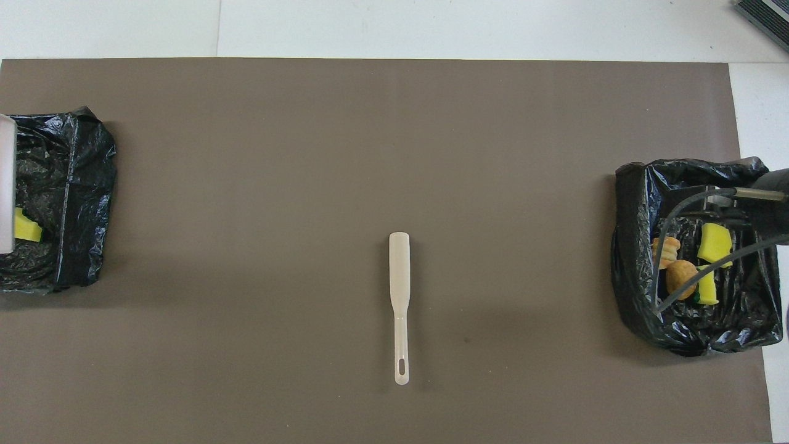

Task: Sweep and dump trash in bin
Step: 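Tip the dustpan over the bin while the right gripper sets the brush down, then shake the dustpan over the bin and lift it away with the left gripper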

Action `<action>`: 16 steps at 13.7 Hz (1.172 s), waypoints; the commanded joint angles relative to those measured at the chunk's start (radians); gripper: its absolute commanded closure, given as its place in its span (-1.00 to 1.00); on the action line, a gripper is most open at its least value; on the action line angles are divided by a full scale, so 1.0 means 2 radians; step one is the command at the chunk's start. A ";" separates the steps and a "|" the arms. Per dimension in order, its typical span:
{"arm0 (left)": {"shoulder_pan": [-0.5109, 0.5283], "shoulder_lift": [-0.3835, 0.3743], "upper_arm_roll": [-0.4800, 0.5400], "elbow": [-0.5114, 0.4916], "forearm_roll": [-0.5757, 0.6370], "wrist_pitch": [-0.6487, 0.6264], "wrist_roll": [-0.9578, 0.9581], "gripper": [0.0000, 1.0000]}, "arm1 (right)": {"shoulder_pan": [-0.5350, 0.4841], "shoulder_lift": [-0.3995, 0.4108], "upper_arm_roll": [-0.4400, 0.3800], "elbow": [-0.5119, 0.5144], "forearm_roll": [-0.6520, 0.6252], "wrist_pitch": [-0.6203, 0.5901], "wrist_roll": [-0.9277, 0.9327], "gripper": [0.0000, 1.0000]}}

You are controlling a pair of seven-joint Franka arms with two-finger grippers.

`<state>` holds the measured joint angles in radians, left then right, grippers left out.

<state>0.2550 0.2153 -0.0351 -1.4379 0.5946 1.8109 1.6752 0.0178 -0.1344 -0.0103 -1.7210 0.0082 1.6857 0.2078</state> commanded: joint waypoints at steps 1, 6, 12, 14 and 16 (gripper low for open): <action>-0.009 -0.026 0.005 -0.039 -0.087 -0.008 -0.021 1.00 | -0.009 0.011 -0.004 0.015 -0.003 -0.014 -0.011 -1.00; -0.052 -0.051 0.002 -0.098 -0.167 -0.021 -0.188 1.00 | -0.022 0.011 -0.013 0.016 -0.006 -0.013 -0.011 -1.00; -0.137 -0.056 0.001 -0.135 -0.222 -0.021 -0.490 1.00 | -0.035 0.014 -0.022 0.017 -0.008 -0.011 -0.011 -1.00; -0.157 -0.053 0.002 -0.135 -0.262 -0.012 -0.569 1.00 | -0.035 0.016 -0.028 0.018 -0.013 -0.014 -0.013 -1.00; -0.180 -0.047 0.001 -0.135 -0.280 -0.006 -0.661 1.00 | -0.035 0.014 -0.032 0.018 -0.008 -0.014 -0.027 -1.00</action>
<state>-0.0596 0.1404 -0.0493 -1.6763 0.0752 1.7690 0.4997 -0.0443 -0.1168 -0.0673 -1.7091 0.0035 1.6794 0.2026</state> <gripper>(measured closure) 0.683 0.000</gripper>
